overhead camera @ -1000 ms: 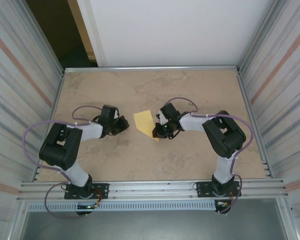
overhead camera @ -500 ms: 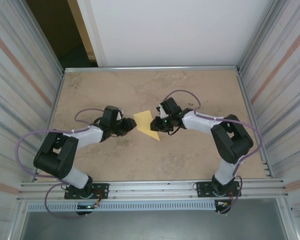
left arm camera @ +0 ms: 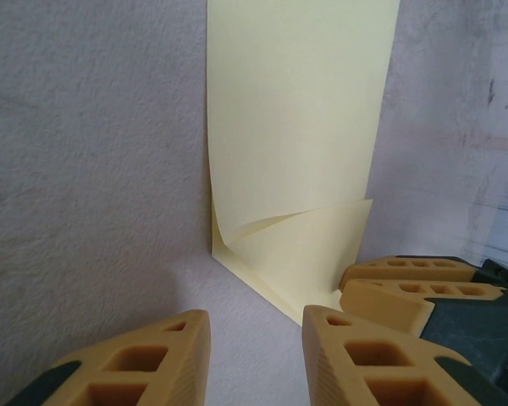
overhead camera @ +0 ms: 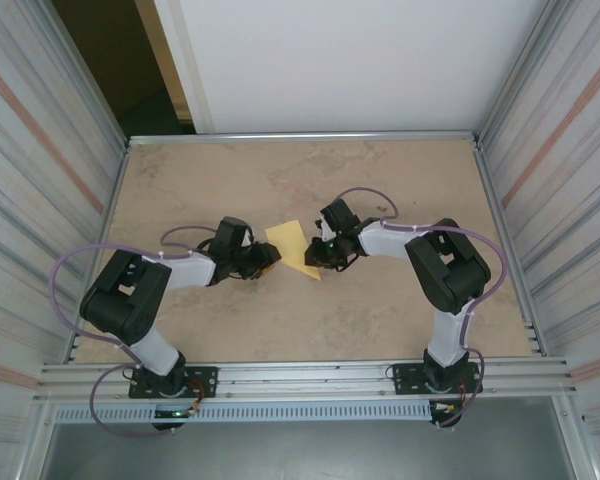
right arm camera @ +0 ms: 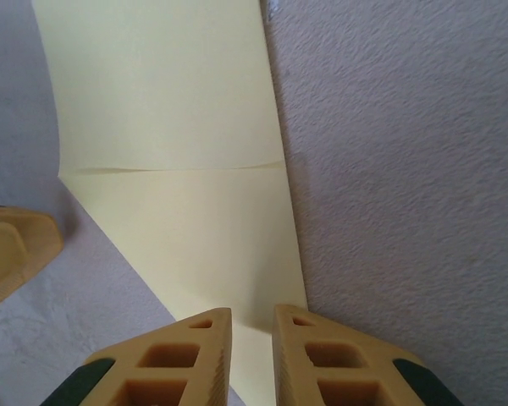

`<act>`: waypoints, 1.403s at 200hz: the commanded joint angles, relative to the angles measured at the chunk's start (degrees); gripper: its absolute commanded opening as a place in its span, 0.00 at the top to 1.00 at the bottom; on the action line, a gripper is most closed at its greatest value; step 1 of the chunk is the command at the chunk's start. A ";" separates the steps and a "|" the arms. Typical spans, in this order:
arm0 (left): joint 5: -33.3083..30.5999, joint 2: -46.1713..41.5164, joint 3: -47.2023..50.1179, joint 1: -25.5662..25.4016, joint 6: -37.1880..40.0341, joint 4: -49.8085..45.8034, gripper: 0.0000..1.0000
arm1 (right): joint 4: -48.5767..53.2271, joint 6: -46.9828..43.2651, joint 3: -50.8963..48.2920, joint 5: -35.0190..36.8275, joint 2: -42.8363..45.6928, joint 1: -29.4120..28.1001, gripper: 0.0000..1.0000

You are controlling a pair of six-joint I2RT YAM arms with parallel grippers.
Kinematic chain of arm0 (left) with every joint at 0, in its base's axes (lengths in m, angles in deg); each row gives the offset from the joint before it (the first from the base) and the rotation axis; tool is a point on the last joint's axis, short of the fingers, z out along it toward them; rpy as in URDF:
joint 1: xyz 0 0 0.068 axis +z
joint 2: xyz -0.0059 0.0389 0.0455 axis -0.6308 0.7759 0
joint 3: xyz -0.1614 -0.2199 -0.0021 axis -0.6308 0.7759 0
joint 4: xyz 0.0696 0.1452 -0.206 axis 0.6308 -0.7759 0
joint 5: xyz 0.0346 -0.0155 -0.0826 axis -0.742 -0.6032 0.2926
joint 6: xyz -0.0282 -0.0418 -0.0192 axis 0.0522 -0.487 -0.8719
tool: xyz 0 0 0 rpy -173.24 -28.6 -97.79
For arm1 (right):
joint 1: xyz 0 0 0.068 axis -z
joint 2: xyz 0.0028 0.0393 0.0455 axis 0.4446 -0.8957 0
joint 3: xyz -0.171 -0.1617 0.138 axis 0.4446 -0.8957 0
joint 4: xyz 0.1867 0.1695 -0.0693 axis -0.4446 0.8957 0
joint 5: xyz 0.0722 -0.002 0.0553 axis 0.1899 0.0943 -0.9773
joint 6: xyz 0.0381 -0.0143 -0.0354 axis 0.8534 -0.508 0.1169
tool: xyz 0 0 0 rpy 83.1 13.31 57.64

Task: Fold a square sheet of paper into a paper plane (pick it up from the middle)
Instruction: Fourth fold the wing at the center of the table.

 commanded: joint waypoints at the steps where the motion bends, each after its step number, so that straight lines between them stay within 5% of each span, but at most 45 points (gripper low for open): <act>1: 0.82 1.38 -2.37 -0.63 -0.87 0.46 0.66 | -0.02 1.54 0.18 0.19 -1.74 0.58 0.81; 45: 0.74 3.52 -4.43 -0.67 -1.12 0.28 0.75 | -0.04 1.56 -0.46 0.20 -1.95 1.02 0.82; 123: -4.30 2.62 -3.89 -0.83 -2.94 -3.98 0.71 | -0.47 1.81 -1.26 0.28 -2.09 1.28 0.82; 280: 1.48 5.70 -8.29 -0.83 -1.05 -0.08 0.80 | -1.01 1.96 -1.93 0.25 -2.46 1.45 0.83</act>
